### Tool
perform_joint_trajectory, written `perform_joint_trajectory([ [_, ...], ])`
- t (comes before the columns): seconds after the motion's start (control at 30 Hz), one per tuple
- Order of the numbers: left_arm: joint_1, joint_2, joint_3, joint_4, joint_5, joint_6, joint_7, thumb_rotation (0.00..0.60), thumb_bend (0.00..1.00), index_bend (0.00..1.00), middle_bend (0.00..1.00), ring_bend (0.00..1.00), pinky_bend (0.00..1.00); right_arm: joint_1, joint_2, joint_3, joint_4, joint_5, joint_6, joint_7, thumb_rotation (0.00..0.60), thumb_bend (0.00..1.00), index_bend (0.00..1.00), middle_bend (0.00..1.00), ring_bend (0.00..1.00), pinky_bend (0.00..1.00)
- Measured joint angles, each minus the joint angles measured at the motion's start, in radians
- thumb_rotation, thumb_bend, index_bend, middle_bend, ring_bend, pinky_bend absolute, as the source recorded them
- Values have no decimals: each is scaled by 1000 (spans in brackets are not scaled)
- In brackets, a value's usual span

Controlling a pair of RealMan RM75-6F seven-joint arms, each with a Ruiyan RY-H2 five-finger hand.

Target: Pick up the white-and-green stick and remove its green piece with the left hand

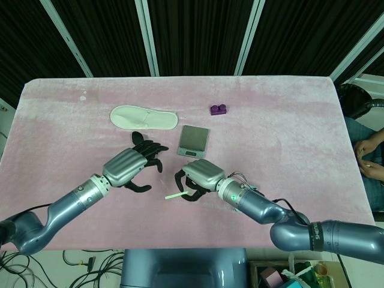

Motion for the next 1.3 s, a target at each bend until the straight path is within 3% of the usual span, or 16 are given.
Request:
perform_joint_trajectory([
  [1.3, -72, -71, 8, 6, -99, -18, 86, 600, 521, 614, 187, 0, 0, 44, 36, -72, -6, -41, 23, 119, 600, 549, 687, 926, 877, 991],
])
